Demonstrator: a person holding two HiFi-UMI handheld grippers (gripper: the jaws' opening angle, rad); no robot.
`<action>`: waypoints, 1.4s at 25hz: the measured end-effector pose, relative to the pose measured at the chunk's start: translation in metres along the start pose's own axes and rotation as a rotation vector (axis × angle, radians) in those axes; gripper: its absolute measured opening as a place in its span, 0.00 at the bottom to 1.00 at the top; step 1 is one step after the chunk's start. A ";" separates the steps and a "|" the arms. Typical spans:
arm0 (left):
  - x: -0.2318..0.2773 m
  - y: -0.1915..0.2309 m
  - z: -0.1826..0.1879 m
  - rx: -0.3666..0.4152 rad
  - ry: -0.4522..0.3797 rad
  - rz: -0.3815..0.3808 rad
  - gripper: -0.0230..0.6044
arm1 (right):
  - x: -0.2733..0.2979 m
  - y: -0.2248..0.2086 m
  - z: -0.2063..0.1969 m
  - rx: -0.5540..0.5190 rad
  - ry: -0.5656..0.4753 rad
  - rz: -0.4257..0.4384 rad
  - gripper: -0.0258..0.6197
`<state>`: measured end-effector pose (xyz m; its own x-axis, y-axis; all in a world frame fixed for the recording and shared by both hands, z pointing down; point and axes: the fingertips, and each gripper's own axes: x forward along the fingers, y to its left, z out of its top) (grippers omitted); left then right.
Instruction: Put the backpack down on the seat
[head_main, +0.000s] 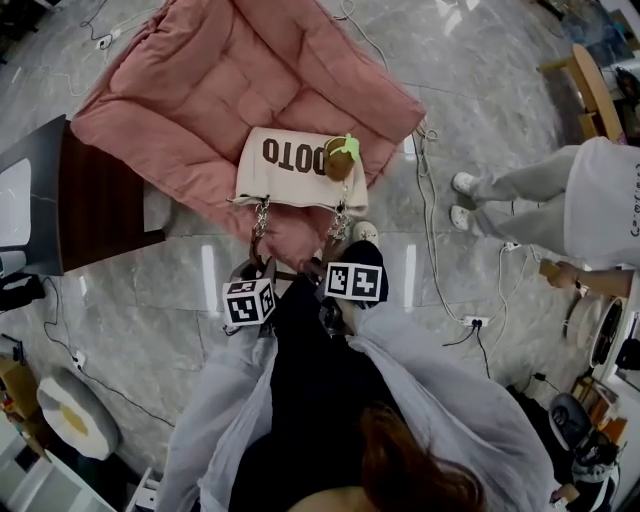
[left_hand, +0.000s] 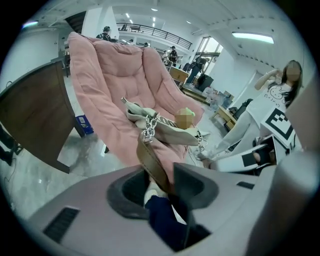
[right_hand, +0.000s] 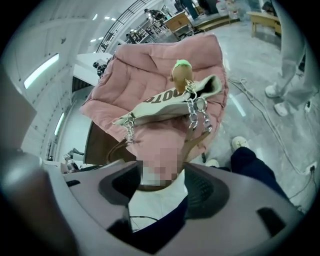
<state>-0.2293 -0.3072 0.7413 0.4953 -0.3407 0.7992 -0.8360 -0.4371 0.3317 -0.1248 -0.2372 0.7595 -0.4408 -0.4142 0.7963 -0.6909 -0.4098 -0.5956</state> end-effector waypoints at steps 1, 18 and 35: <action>0.001 -0.002 -0.001 -0.007 0.007 -0.021 0.41 | 0.000 0.002 -0.001 0.012 -0.002 0.014 0.51; -0.027 -0.035 0.114 0.053 -0.275 -0.135 0.58 | -0.070 0.057 0.099 -0.160 -0.318 0.226 0.79; -0.096 -0.111 0.237 0.217 -0.556 -0.298 0.58 | -0.221 0.104 0.190 -0.379 -0.748 0.316 0.69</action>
<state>-0.1281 -0.4230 0.5095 0.7943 -0.5325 0.2926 -0.6070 -0.7168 0.3433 0.0092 -0.3428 0.5018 -0.2452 -0.9381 0.2448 -0.8017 0.0542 -0.5953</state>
